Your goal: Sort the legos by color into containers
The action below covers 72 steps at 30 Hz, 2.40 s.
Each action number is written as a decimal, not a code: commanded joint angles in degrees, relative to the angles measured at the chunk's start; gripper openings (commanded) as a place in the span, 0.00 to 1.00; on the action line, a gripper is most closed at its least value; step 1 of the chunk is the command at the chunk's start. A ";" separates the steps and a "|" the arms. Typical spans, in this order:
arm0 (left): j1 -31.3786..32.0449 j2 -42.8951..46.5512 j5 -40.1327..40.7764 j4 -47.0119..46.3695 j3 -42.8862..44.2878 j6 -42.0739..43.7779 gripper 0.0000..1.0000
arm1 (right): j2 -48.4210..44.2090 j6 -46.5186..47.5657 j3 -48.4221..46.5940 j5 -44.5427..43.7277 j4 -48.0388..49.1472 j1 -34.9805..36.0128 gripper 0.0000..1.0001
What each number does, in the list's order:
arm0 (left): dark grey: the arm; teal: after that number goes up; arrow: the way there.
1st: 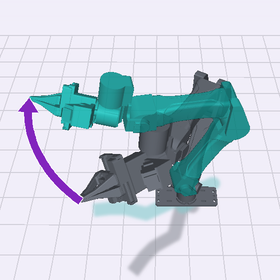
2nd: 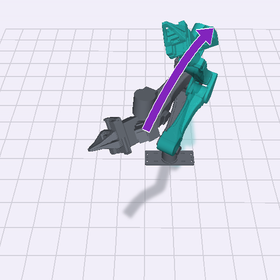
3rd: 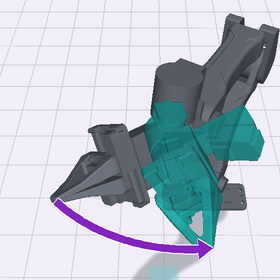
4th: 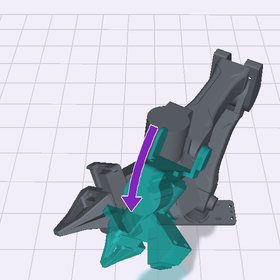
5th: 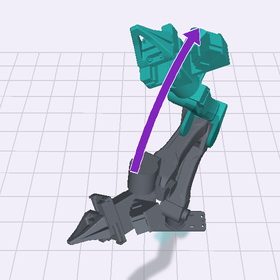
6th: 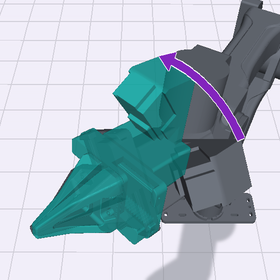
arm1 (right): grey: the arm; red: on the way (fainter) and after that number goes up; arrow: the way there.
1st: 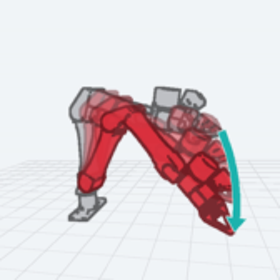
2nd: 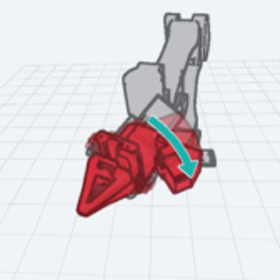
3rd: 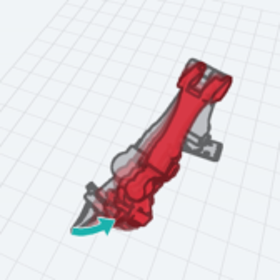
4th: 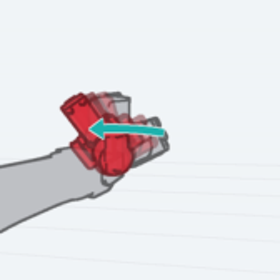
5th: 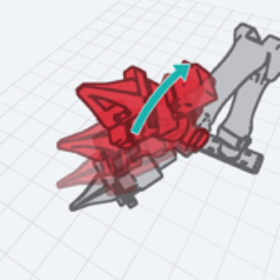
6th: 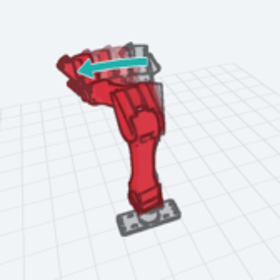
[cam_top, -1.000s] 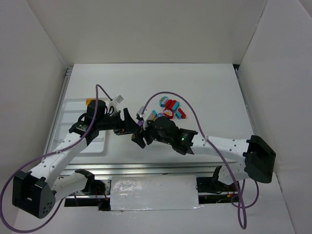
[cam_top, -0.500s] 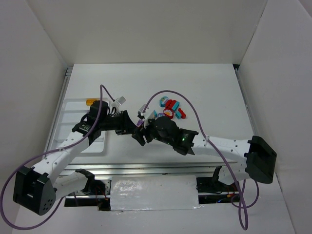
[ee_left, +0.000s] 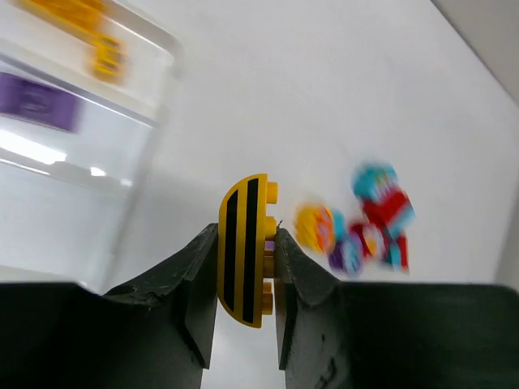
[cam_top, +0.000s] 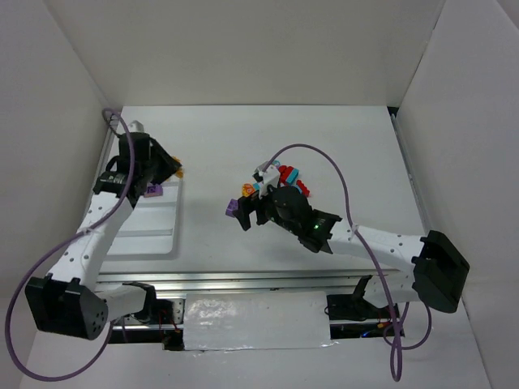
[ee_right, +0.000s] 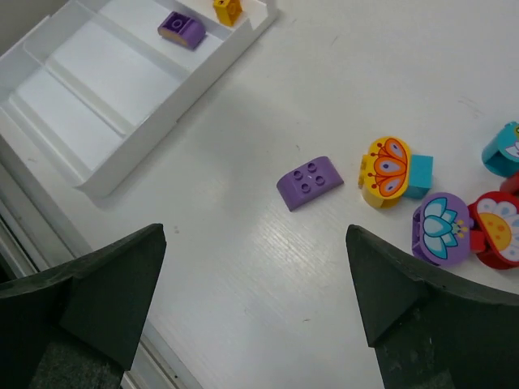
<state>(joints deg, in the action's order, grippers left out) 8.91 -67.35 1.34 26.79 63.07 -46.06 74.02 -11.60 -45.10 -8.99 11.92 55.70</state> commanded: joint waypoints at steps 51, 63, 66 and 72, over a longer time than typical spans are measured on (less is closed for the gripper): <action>-10.66 11.97 -6.96 3.53 -0.14 9.31 1.00 | 40.76 -4.93 -40.76 -7.61 -30.29 -11.49 1.00; -10.66 12.42 -12.59 3.45 -8.49 16.70 0.99 | 44.89 -2.12 -42.79 -4.29 -30.12 -13.60 0.98; -10.66 12.60 -12.60 3.45 -8.49 16.88 1.00 | 45.77 -2.03 -42.70 -2.61 -30.47 -13.78 0.79; -10.75 12.07 -15.49 2.31 -8.93 16.09 0.99 | 44.20 -1.24 -40.86 -3.13 -28.28 -13.78 0.40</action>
<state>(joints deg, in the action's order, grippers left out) -1.76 -55.11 -10.85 31.81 53.98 -31.22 119.13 -13.93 -85.60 -12.40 -18.02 42.06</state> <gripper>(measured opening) 0.994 0.697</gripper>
